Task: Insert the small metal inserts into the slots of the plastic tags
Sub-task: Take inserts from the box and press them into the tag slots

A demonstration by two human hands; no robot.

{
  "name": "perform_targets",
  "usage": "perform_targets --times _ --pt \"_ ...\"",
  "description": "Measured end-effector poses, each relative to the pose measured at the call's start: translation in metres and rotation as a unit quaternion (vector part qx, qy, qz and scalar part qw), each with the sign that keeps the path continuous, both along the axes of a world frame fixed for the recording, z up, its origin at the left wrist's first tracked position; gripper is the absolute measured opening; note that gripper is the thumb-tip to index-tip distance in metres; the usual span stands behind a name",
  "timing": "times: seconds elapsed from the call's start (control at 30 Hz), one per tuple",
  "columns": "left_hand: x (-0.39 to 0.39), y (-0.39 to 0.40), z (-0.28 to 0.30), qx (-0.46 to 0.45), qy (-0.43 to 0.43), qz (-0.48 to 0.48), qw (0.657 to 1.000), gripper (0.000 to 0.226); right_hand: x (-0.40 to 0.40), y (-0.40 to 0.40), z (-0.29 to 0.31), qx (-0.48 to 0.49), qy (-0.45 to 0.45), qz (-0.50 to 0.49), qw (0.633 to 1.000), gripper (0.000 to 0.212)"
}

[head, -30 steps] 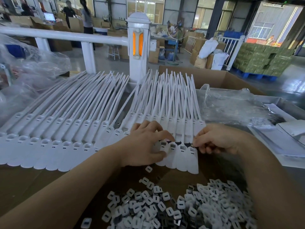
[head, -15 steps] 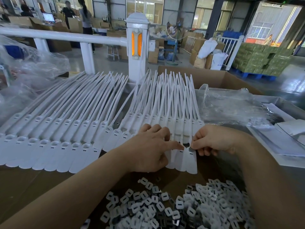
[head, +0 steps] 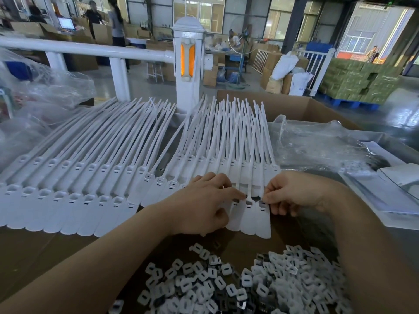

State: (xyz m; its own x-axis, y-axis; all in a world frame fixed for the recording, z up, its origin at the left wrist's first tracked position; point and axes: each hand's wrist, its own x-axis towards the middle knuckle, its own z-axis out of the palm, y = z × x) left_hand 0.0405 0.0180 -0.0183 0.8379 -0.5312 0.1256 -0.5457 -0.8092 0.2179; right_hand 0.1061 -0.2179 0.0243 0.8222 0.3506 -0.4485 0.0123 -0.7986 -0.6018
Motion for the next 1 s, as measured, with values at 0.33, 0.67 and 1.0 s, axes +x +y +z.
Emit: perform_targets --times 0.33,0.67,1.0 --pt "0.001 0.001 -0.002 0.0 0.003 0.0 1.0 0.056 -0.004 0.006 0.004 -0.014 -0.013 0.019 1.0 0.007" --pt "0.003 0.004 0.001 -0.085 0.076 0.013 0.993 0.055 -0.007 0.01 0.009 0.008 -0.059 0.027 0.998 0.005" --pt "0.005 0.009 0.002 -0.157 0.122 0.02 0.98 0.045 -0.008 0.015 0.009 -0.063 -0.067 0.048 0.995 0.005"
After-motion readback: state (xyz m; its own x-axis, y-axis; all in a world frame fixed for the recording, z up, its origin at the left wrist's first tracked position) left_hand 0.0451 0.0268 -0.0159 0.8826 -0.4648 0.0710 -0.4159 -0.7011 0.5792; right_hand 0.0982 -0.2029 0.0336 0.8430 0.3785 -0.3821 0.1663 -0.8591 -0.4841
